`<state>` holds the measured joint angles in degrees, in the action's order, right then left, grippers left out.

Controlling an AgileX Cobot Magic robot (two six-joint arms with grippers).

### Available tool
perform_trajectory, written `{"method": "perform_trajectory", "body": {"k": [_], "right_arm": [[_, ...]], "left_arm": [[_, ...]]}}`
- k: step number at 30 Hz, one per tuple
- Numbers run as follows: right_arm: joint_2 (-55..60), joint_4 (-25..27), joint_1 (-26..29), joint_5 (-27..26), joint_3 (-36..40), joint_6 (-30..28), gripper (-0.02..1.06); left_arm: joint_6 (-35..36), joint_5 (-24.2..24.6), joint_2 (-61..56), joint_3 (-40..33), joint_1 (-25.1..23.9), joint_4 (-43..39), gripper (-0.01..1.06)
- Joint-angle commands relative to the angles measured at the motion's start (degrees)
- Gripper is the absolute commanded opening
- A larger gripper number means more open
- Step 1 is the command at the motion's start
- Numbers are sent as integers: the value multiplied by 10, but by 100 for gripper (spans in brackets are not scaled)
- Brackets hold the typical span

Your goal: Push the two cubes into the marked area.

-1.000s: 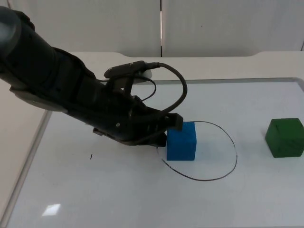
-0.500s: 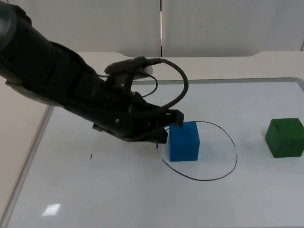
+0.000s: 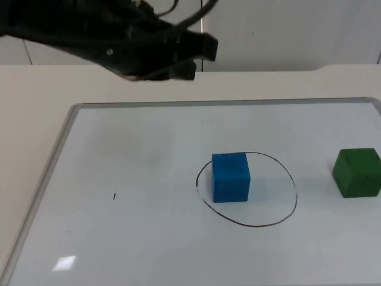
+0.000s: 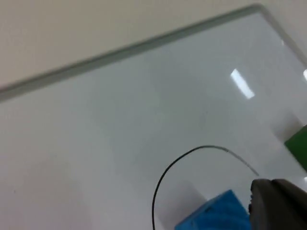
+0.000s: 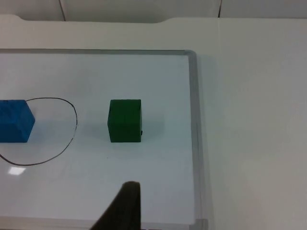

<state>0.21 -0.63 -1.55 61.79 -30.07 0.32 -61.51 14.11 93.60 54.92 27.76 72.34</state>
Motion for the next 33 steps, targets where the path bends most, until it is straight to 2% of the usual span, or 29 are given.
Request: {"method": "perform_trajectory", "body": {"k": [1,8,12,13,15,17,25,33], "right_arm": [[-2,1,2,0,5,1,105],[-2,1,2,0,5,1,105],[-2,1,2,0,5,1,105],[-2,1,2,0,5,1,105],[-2,1,2,0,5,1,105],[-2,1,2,0,5,1,105],[-2,1,2,0,5,1,105],[-2,1,2,0,5,1,105]], "left_arm": [[40,6,-54,2,1,-57,0],[125,25,-132,2,1,-161,0],[252,52,-189,2,1,-316,0],[252,52,-189,2,1,-316,0],[310,65,-218,2,1,-391,0],[342,83,-244,1,1,-432,0],[349,102,-325,-34,1,-448,0],[368,101,-446,-133,1,-452,0]]}}
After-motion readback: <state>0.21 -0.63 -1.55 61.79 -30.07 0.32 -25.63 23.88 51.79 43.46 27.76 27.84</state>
